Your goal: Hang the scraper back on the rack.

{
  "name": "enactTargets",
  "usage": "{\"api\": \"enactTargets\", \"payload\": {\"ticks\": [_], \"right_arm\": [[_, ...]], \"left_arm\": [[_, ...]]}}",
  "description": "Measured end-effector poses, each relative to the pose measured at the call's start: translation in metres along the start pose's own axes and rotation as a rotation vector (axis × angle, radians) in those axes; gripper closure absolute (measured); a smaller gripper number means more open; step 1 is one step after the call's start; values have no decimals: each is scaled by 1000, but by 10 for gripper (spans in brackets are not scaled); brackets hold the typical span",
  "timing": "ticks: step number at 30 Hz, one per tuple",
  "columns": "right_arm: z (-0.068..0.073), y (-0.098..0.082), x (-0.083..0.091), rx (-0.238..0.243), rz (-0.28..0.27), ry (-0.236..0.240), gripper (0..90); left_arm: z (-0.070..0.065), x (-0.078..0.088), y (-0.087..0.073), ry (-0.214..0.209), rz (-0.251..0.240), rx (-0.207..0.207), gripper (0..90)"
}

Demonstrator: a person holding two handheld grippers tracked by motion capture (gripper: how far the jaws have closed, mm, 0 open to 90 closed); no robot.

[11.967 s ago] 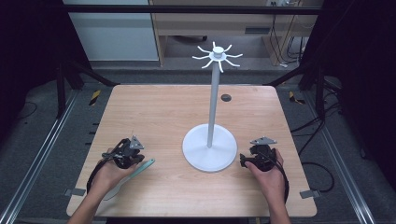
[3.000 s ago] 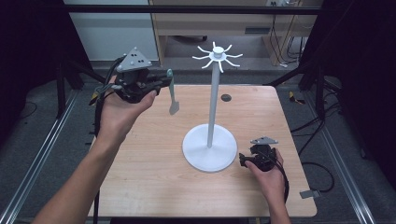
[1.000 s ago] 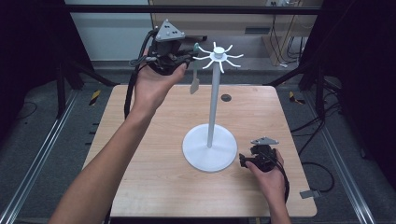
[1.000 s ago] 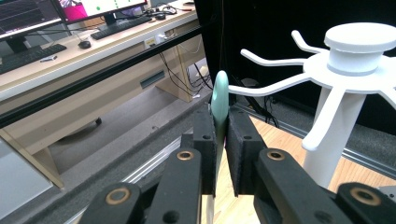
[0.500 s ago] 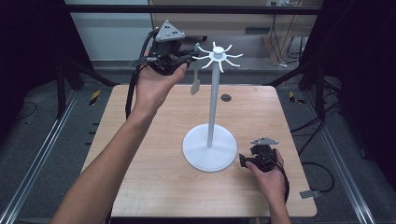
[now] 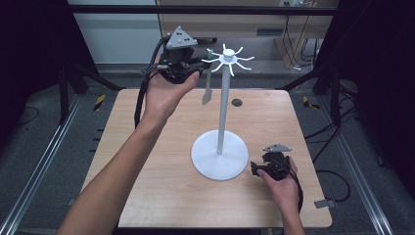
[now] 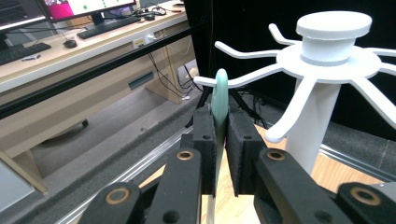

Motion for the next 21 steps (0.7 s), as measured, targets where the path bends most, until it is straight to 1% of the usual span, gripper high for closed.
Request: {"api": "enactTargets", "payload": {"ticks": [4, 8, 9, 14, 17, 21], "right_arm": [[1, 0, 0, -4, 1, 2, 159], [0, 0, 0, 2, 2, 1, 159], [0, 0, 0, -6, 1, 2, 159], [1, 0, 0, -4, 2, 3, 159], [0, 0, 0, 2, 2, 2, 157], [0, 0, 0, -4, 3, 3, 157]], "left_arm": [[-2, -1, 0, -2, -2, 2, 828], [-1, 0, 0, 1, -3, 3, 827], [-1, 0, 0, 0, -6, 5, 827], [-2, 0, -1, -12, -23, 29, 823], [-2, 2, -2, -4, -31, 26, 802], [-4, 5, -7, -3, -41, 31, 756]]}}
Point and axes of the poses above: each handheld gripper's, and its own axes: x roughly backward along the jaws, y roughly out of its top, z roughly to its left, the point moved 9 cm from there along -x, roughly forward along the jaws, and after that the axes turned 15 degrees about -y, right-handed, at the moved point
